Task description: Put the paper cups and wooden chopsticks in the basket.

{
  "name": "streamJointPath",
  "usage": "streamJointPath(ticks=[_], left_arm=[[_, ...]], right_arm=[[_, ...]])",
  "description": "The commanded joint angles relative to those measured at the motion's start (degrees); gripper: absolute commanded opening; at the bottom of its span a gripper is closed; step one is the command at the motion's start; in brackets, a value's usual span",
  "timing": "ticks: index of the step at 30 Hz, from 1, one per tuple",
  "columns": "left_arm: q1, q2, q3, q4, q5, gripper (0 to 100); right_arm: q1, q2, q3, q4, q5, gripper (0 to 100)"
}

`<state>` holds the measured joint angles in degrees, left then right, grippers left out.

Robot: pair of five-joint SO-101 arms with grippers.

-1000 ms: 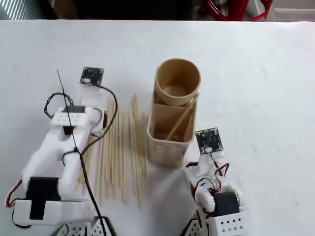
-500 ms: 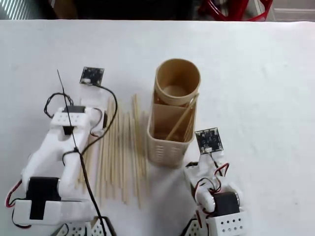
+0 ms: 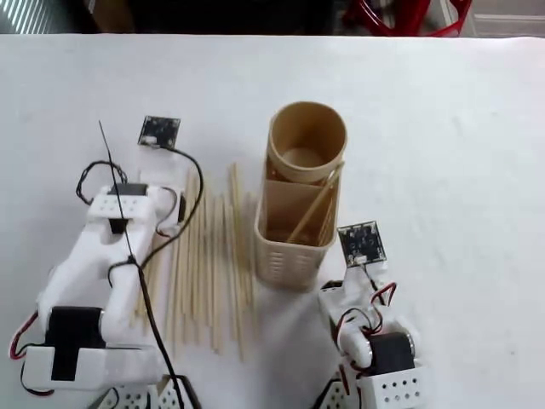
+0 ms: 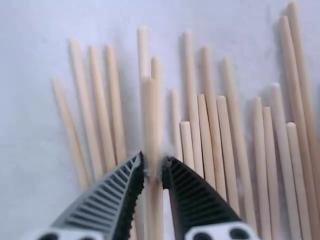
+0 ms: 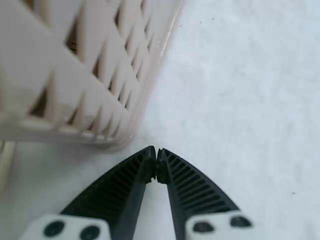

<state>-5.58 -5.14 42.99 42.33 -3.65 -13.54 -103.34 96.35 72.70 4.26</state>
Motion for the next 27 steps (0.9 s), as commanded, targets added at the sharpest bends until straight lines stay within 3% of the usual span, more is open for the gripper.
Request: streamJointPath(ticks=[1,14,21,27], left_arm=[[0.7,-2.9,-0.4,-1.0,0.2,4],[0.4,-3.1,-4.0,-0.9,0.4,2],[3.6,-9.6,-4.0,0.8,0.8,3],[4.9,-9.7,2.7,-7.5,2.5,8]], right_arm=[[0.4,-0.1,0.5,0.2,0.1,1.9],[0.4,-0.1,0.5,0.2,0.1,1.9],[0.4,-0.1,0.5,0.2,0.1,1.9],[0.4,-0.1,0.5,0.2,0.1,1.9]])
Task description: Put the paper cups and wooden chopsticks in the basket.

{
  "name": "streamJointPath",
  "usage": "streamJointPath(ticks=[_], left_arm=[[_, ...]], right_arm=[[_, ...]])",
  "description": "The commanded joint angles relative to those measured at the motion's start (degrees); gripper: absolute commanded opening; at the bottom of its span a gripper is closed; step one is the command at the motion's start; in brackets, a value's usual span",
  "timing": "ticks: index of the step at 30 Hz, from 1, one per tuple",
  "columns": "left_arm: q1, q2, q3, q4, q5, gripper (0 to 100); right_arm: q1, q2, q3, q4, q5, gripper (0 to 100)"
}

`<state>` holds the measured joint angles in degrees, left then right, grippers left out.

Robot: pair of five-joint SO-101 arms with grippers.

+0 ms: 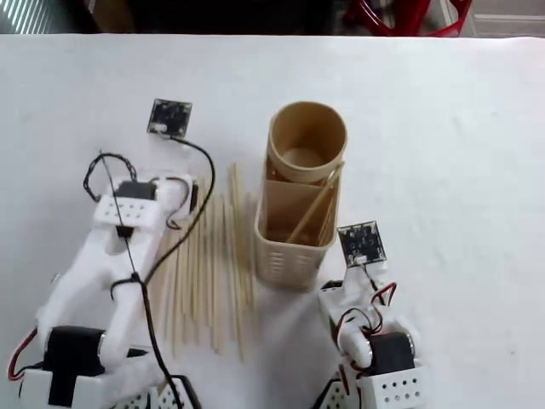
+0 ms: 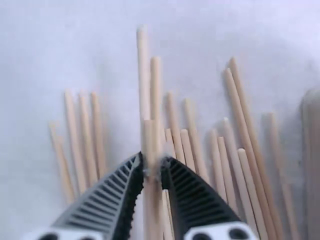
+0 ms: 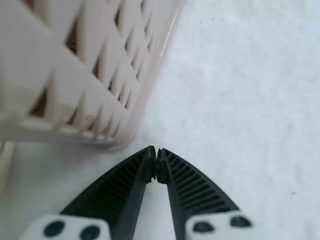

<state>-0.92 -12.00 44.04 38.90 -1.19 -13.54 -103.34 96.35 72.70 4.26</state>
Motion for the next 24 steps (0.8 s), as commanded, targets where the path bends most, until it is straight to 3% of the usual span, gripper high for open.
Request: streamJointPath(ticks=[1,11,18,24], left_arm=[[-0.7,-2.9,2.5,-5.4,-0.6,9],[-3.4,-2.9,4.3,-6.9,-1.4,9],[-13.1,-2.9,1.8,-6.7,-3.8,9],[-14.3,-2.9,-1.5,-0.1,-4.2,9]], right_arm=[[0.4,-0.1,0.5,0.2,0.1,1.9],[0.3,-0.1,0.5,0.2,0.1,1.9],[0.3,-0.1,0.5,0.2,0.1,1.9],[0.4,-0.1,0.5,0.2,0.1,1.9]])
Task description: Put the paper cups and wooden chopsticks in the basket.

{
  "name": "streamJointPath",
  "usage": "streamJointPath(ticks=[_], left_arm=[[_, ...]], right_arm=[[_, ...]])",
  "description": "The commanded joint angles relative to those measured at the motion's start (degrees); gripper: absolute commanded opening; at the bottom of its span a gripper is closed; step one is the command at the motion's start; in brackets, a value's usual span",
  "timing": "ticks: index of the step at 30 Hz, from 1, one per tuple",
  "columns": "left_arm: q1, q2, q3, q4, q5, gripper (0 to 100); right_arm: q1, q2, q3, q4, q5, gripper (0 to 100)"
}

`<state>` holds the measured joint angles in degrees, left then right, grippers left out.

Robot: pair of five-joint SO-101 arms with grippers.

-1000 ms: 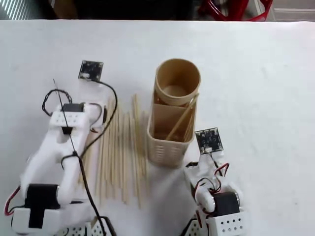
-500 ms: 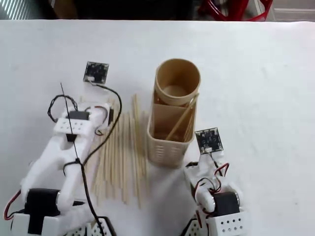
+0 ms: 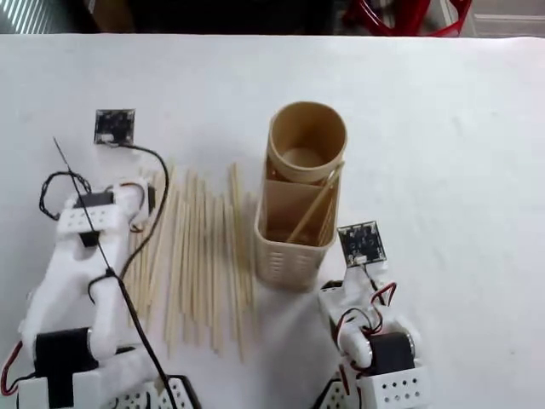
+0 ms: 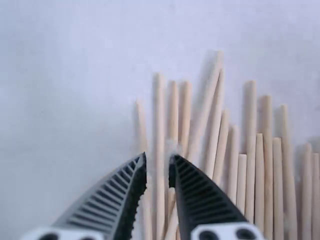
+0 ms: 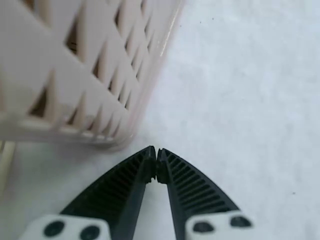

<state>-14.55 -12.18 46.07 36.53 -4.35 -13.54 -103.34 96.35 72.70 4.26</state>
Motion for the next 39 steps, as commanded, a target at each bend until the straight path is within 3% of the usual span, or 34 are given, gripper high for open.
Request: streamJointPath(ticks=[1,14,22,39], left_arm=[[-0.8,-2.7,-3.6,2.9,-1.1,9],[-0.9,-2.2,-7.7,13.3,-7.1,9],[-1.4,13.2,-21.4,21.0,-13.7,9],[-2.9,28.4,-28.7,18.6,-10.5,9]], right_arm=[[0.4,-0.1,0.5,0.2,0.1,1.9],[0.4,-0.1,0.5,0.2,0.1,1.9],[0.4,-0.1,0.5,0.2,0.1,1.9],[0.4,-0.1,0.5,0.2,0.1,1.9]])
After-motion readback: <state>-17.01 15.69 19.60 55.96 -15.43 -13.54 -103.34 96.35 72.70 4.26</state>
